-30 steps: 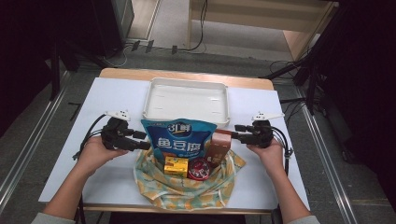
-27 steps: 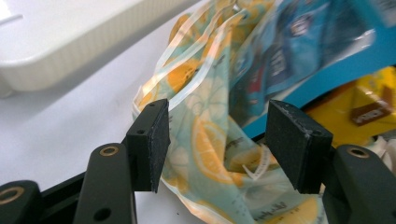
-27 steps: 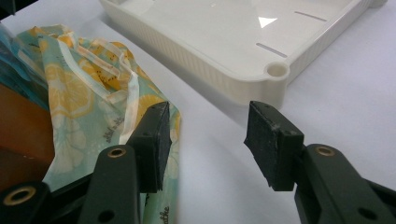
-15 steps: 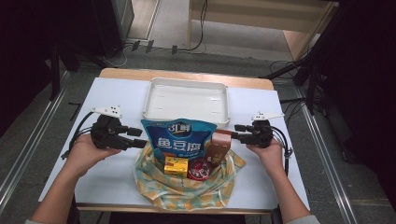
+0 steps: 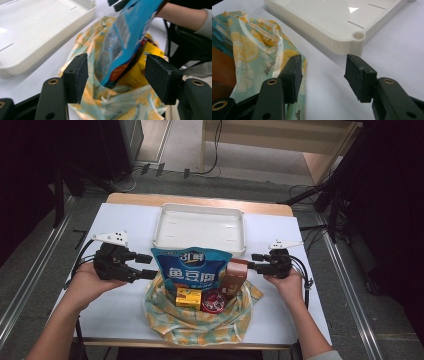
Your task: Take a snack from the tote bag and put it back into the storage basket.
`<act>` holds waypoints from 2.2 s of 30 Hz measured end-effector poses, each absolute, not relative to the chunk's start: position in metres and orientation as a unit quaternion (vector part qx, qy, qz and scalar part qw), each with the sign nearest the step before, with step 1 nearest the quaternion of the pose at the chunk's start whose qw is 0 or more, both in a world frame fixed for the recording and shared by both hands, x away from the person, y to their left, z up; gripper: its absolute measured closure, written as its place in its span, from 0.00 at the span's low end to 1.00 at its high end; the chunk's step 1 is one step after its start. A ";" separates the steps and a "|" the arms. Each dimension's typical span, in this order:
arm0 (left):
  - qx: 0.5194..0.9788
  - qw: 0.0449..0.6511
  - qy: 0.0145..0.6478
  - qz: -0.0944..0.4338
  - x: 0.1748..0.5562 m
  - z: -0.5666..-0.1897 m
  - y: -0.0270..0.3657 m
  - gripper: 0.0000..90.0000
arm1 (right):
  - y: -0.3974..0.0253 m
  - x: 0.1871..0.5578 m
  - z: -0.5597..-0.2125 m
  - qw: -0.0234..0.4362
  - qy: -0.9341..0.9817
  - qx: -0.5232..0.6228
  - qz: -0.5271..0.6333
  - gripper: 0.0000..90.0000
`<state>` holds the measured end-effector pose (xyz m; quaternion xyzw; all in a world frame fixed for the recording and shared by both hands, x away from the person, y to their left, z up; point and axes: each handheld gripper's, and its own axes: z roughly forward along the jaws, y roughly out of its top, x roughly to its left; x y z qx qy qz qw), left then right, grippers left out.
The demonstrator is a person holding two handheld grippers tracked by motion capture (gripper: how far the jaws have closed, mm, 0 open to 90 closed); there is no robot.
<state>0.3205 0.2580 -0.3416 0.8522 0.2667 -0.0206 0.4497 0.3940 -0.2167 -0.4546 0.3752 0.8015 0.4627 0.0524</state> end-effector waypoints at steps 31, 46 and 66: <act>0.870 0.433 0.235 -0.005 0.329 -0.302 0.217 0.44 | -0.214 0.394 -0.456 0.063 0.809 0.379 0.444 0.52; 0.891 0.401 0.213 -0.018 0.344 -0.308 0.194 0.69 | -0.214 0.395 -0.456 0.063 0.810 0.380 0.443 0.53; 0.876 0.436 0.205 -0.038 0.349 -0.322 0.198 0.94 | -0.212 0.395 -0.457 0.062 0.813 0.374 0.443 0.53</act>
